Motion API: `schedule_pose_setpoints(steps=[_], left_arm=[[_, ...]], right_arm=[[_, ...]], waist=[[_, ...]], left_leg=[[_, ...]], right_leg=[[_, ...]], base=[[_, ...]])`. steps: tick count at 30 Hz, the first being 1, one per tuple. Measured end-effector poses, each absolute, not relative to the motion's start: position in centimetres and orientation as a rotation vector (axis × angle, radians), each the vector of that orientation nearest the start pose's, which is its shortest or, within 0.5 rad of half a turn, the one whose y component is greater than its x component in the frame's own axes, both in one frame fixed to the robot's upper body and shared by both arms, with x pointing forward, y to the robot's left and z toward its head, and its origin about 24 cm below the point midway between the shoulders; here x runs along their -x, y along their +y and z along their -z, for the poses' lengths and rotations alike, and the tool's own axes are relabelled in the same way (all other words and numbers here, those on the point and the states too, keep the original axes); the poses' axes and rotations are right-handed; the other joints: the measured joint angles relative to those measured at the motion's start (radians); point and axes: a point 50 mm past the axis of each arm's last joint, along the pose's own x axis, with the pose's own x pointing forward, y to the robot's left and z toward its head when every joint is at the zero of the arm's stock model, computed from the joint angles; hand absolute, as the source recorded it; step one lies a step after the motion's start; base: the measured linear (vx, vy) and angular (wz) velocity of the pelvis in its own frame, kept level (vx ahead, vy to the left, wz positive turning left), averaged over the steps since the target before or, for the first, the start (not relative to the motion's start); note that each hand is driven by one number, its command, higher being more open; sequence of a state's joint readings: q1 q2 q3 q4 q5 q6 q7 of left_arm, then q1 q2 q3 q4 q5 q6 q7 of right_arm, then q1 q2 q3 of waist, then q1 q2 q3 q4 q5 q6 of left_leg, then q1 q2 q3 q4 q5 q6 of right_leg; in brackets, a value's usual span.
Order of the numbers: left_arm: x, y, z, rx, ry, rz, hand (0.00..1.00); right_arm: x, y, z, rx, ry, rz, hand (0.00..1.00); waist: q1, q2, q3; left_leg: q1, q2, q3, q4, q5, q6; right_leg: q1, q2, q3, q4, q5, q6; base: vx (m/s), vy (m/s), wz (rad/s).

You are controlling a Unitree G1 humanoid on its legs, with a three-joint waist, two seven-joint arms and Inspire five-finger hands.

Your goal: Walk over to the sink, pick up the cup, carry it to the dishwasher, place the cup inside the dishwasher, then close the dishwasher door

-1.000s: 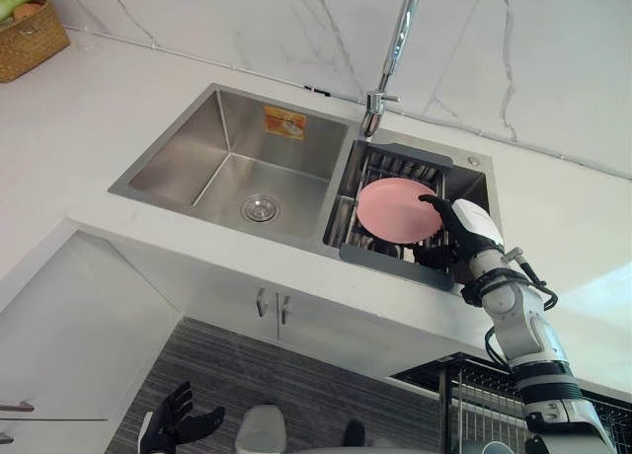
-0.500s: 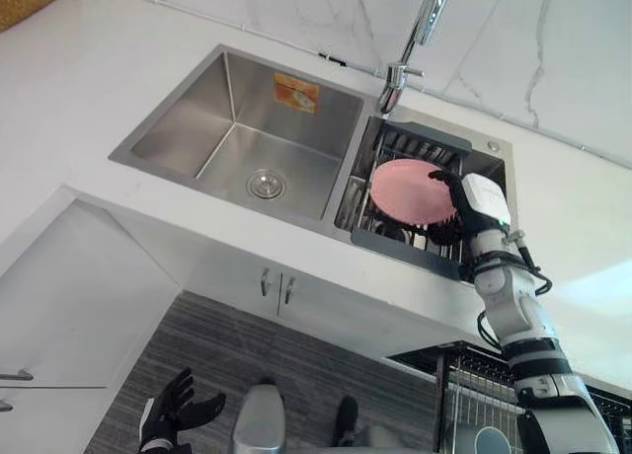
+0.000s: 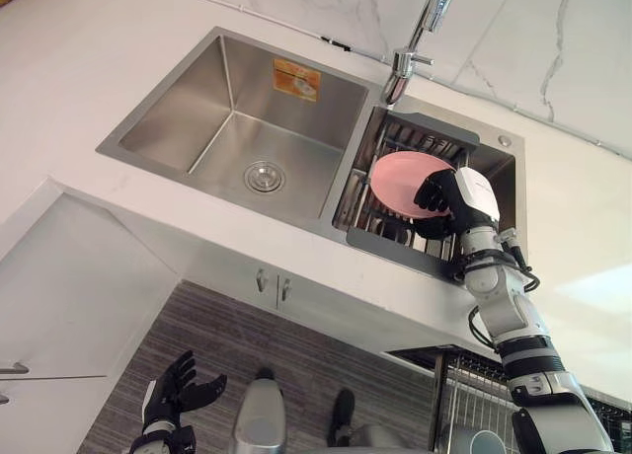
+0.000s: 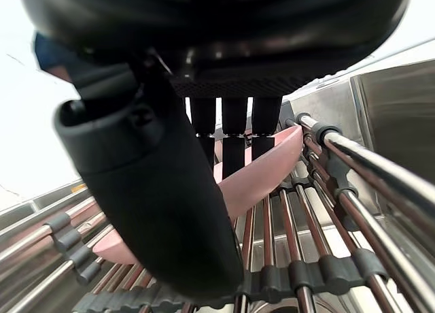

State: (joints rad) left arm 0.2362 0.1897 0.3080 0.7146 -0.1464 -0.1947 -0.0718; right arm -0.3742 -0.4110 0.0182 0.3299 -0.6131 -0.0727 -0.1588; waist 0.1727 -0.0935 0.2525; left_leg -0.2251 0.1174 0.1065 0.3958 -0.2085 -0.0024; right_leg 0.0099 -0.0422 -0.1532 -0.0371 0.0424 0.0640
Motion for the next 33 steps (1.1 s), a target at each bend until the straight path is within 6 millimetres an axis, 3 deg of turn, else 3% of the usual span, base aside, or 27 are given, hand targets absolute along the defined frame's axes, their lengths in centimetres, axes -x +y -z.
schedule_pose_setpoints(steps=[7,12,15,24,33], left_arm=[[-10.3,27.0,11.1,0.042,0.678,-0.408,0.9],[-9.2,25.7,12.0,0.079,0.701,-0.409,0.9],[-8.7,25.0,12.6,0.1,0.728,-0.408,0.9],[-7.7,24.1,13.4,0.111,0.769,-0.376,0.9],[-4.5,23.9,14.1,0.11,0.861,-0.393,0.9]], right_arm=[[-31.3,-21.0,-10.8,0.978,-0.267,0.136,0.3],[-28.5,-20.1,-16.0,0.898,-0.63,0.226,0.3],[-27.6,-20.0,-17.2,0.884,-0.73,0.252,0.3],[-26.1,-20.0,-14.2,1.004,-0.663,0.145,0.3],[-25.1,-20.6,-12.7,1.002,-0.602,0.131,0.3]], waist=[[-0.022,0.001,0.0],[-0.055,0.005,-0.004],[-0.069,0.012,-0.028],[-0.085,0.061,-0.093],[-0.111,0.06,-0.137]], left_leg=[[0.025,-0.002,0.021,-0.031,0.004,-0.003],[0.096,-0.015,0.046,-0.082,0.012,0.0],[0.121,-0.022,0.057,-0.111,0.016,0.001],[0.194,-0.052,0.07,-0.233,0.083,-0.003],[0.237,-0.061,0.095,-0.331,0.142,-0.014]], right_leg=[[0.001,-0.004,0.013,-0.001,0.001,0.0],[0.034,-0.016,0.029,-0.003,0.001,0.001],[0.041,-0.023,0.03,-0.005,0.0,0.001],[0.055,-0.046,0.008,0.0,-0.007,0.012],[0.037,-0.048,0.02,0.005,-0.012,0.006]], base=[[0.03,0.003,-0.08],[0.06,0.017,-0.12],[0.03,0.017,-0.07],[-0.02,-0.012,-0.01],[-0.07,-0.017,-0.08]])
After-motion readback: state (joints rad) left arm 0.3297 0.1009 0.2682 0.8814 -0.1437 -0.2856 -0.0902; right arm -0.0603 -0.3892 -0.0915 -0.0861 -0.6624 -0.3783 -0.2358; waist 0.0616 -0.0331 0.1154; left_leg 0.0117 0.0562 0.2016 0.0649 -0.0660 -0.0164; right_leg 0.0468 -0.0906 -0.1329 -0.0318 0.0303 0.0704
